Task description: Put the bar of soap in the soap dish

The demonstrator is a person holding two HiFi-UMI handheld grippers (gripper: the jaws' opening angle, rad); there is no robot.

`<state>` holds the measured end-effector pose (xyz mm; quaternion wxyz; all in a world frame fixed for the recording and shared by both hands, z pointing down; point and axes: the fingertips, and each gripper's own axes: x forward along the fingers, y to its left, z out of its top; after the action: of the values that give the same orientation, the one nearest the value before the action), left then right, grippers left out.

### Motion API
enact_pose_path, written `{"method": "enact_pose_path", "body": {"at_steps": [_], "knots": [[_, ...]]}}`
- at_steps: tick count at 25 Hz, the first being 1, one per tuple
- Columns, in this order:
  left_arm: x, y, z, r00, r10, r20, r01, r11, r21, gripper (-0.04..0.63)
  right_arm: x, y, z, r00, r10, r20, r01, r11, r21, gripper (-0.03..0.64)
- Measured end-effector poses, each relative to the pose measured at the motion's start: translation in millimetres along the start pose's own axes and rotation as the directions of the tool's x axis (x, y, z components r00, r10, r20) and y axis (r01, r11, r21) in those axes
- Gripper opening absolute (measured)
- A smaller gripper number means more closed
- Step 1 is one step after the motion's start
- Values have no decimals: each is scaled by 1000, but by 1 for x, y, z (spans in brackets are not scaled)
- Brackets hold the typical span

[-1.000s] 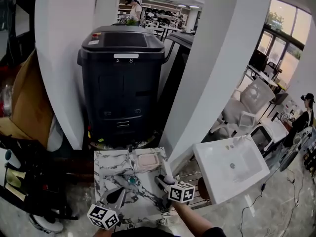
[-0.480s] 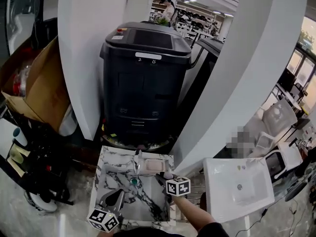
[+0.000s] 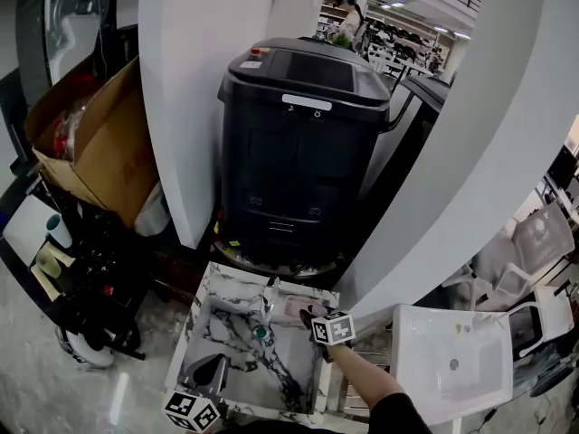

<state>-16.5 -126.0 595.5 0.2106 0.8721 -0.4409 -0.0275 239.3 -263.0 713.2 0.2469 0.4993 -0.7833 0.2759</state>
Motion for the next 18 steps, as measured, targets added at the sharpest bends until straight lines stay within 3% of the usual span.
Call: {"method": "enact_pose_path", "body": {"at_steps": [4, 8, 18], "knots": [[-8, 3, 2, 999, 53, 5, -53, 998, -14, 54, 17, -3, -3, 996, -5, -85, -9, 987, -159, 109], [-15, 10, -3, 996, 86, 8, -85, 996, -21, 54, 29, -5, -7, 989, -6, -148, -33, 966, -257, 109], [-25, 15, -2, 991, 135, 16, -134, 990, -34, 54, 47, -8, -13, 969, -30, -245, -71, 916, -394, 109]]}}
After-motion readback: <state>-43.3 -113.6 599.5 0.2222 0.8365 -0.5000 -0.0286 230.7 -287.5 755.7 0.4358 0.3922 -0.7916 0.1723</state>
